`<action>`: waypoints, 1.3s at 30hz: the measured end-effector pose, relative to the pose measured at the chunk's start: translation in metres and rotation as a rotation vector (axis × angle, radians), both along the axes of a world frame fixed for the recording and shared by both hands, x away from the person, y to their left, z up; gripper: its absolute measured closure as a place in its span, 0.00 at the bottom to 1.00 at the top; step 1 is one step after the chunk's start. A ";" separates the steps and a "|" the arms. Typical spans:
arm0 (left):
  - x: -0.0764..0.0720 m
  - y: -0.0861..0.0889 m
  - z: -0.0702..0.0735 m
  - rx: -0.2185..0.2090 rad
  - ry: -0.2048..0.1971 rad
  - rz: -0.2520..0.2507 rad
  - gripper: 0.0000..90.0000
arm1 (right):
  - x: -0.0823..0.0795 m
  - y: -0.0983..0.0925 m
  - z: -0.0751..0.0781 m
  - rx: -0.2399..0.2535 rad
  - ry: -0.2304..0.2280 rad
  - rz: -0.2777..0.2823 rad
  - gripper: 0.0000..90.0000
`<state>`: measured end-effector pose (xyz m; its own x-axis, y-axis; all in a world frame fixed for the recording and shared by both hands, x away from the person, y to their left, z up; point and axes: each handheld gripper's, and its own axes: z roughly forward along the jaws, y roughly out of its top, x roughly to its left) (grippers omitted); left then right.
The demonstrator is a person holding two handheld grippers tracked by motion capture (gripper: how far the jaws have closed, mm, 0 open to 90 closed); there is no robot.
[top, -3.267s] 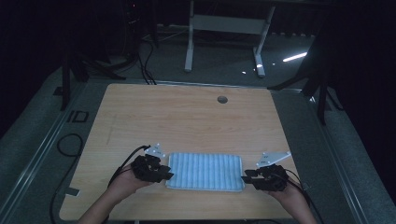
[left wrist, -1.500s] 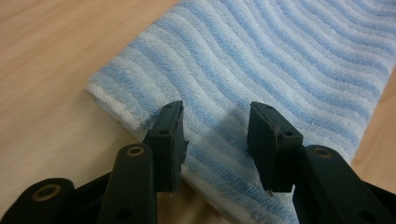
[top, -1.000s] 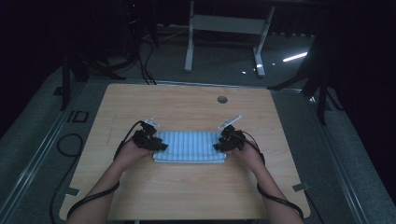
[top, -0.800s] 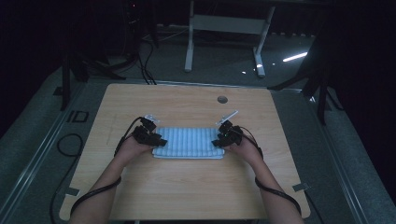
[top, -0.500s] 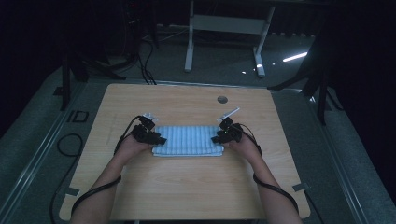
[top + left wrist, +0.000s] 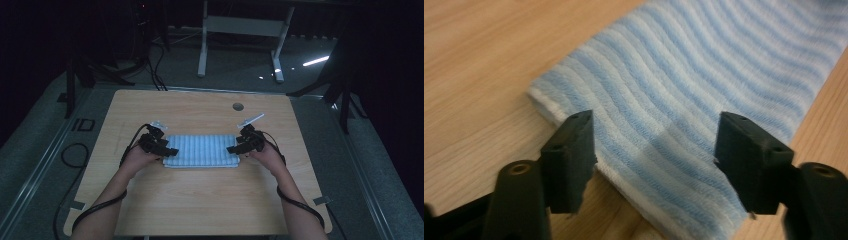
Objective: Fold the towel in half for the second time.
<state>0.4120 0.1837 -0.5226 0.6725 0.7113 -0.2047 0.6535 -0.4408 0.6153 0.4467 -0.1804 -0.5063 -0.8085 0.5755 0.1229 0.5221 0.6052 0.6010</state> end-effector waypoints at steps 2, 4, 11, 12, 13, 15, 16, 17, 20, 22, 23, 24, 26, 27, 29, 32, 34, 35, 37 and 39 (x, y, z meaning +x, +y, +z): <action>-0.005 0.000 0.001 0.007 -0.007 0.001 0.18 | -0.005 -0.001 -0.001 0.000 -0.015 0.006 0.21; -0.009 -0.001 0.000 0.018 -0.013 0.005 0.06 | -0.011 -0.002 -0.004 -0.002 -0.038 -0.004 0.19; -0.026 0.002 -0.001 0.010 -0.045 0.003 0.01 | -0.026 -0.011 -0.014 0.012 -0.106 -0.020 0.15; -0.028 0.004 -0.002 0.004 -0.045 0.008 0.01 | -0.028 -0.013 -0.014 0.016 -0.113 -0.022 0.15; -0.029 0.006 -0.002 -0.001 -0.050 0.015 0.01 | -0.029 -0.014 -0.014 0.022 -0.122 -0.029 0.15; -0.032 0.011 -0.002 -0.025 -0.055 0.028 0.01 | -0.033 -0.018 -0.014 0.032 -0.136 -0.032 0.15; -0.034 0.013 -0.002 -0.036 -0.063 0.037 0.01 | -0.035 -0.019 -0.014 0.037 -0.143 -0.030 0.15; -0.037 0.016 -0.003 -0.044 -0.064 0.041 0.01 | -0.037 -0.021 -0.014 0.042 -0.151 -0.028 0.14; -0.044 0.020 -0.005 -0.028 -0.061 0.024 0.01 | -0.043 -0.027 -0.015 0.039 -0.181 -0.032 0.14; -0.050 0.023 -0.007 -0.030 -0.065 0.020 0.01 | -0.046 -0.033 -0.016 0.045 -0.187 -0.042 0.14; -0.052 0.025 -0.007 -0.028 -0.059 0.024 0.01 | -0.047 -0.036 -0.016 0.054 -0.184 -0.048 0.14; -0.055 0.027 -0.008 -0.028 -0.066 0.026 0.01 | -0.048 -0.039 -0.016 0.063 -0.177 -0.052 0.14; -0.061 0.031 -0.010 -0.041 -0.067 0.039 0.01 | -0.051 -0.045 -0.017 0.064 -0.186 -0.057 0.14; -0.064 0.033 -0.011 -0.040 -0.075 0.050 0.01 | -0.053 -0.048 -0.018 0.069 -0.184 -0.060 0.14; -0.070 0.038 -0.013 -0.033 -0.083 0.067 0.01 | -0.057 -0.054 -0.021 0.058 -0.188 -0.065 0.14; -0.078 0.046 -0.016 -0.047 -0.082 0.077 0.01 | -0.061 -0.063 -0.024 0.059 -0.188 -0.076 0.14; -0.082 0.049 -0.018 -0.035 -0.084 0.083 0.01 | -0.065 -0.070 -0.025 0.063 -0.197 -0.094 0.14; -0.084 0.051 -0.019 -0.033 -0.086 0.083 0.01 | -0.066 -0.073 -0.026 0.061 -0.197 -0.099 0.14; -0.088 0.055 -0.020 -0.040 -0.085 0.090 0.01 | -0.070 -0.080 -0.028 0.062 -0.208 -0.111 0.14; -0.091 0.059 -0.022 -0.039 -0.081 0.103 0.01 | -0.073 -0.087 -0.030 0.063 -0.205 -0.124 0.14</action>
